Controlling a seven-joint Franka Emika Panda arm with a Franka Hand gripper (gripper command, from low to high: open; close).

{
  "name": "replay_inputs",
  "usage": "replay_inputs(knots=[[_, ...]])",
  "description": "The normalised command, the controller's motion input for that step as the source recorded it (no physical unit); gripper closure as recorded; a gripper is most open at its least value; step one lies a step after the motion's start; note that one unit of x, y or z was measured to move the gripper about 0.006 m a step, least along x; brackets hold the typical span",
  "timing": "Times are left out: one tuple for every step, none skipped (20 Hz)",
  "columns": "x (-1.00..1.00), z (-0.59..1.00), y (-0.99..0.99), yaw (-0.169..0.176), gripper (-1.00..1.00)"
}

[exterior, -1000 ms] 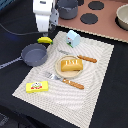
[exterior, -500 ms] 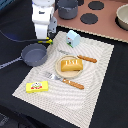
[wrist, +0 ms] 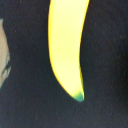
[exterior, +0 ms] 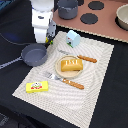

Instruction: Interact with the objects in diverse but meaningful ways.

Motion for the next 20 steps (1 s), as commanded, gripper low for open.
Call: replay_inputs(knots=[[-0.31,-0.35,0.07,0.009,-1.0],[-0.29,-0.33,0.07,0.009,-1.0],[-0.31,-0.33,0.06,0.009,-1.0],[-0.29,-0.32,0.05,0.009,-1.0],[-0.29,-0.29,0.06,0.006,-1.0],[-0.29,-0.27,0.05,0.004,-1.0],[-0.27,-0.24,0.05,0.004,-1.0],[-0.27,-0.22,0.05,0.003,-1.0],[-0.26,-0.14,0.02,0.003,-1.0],[-0.24,-0.11,0.04,0.004,1.0],[-0.23,-0.06,0.02,0.001,1.0],[-0.21,-0.04,0.01,0.0,1.0],[-0.21,-0.02,0.0,0.0,1.0],[-0.22,-0.03,0.0,0.0,1.0],[-0.21,-0.03,0.0,0.001,1.0],[-0.23,-0.04,0.0,0.001,1.0],[-0.22,-0.03,0.0,0.001,1.0],[-0.22,-0.05,0.0,0.002,1.0],[-0.23,-0.05,0.0,0.002,1.0],[-0.23,-0.06,0.0,0.001,1.0]])
